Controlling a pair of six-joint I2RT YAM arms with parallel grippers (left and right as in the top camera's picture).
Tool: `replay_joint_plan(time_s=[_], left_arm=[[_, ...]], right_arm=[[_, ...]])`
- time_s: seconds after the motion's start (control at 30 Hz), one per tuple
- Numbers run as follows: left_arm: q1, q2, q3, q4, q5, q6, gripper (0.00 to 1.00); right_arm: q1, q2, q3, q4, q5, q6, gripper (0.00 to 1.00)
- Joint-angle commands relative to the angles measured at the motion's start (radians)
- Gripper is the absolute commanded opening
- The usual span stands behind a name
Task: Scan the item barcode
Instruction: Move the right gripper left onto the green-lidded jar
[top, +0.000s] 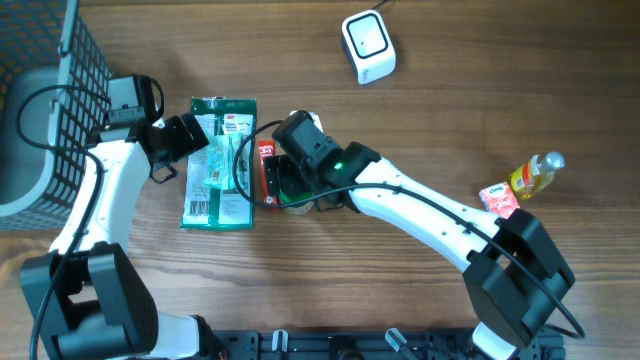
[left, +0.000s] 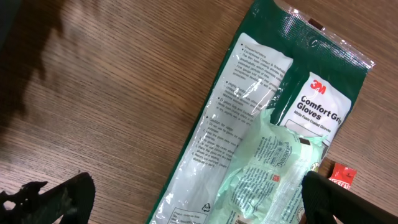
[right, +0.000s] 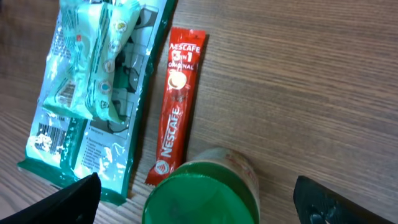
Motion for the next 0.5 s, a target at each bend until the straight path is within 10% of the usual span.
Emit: replay_joint_plan(time_s=[0.0,0.47], left_arm=[[0.004,-0.021,0.009,0.003,0.008,-0.005,1.00],[0.004,-0.021,0.009,0.003,0.008,-0.005,1.00]], right_arm=[[0.013,0.022,-0.004,-0.006,-0.012,0.011,0.99],[0.009,0.022,-0.004,0.020,0.027,-0.042,0.99]])
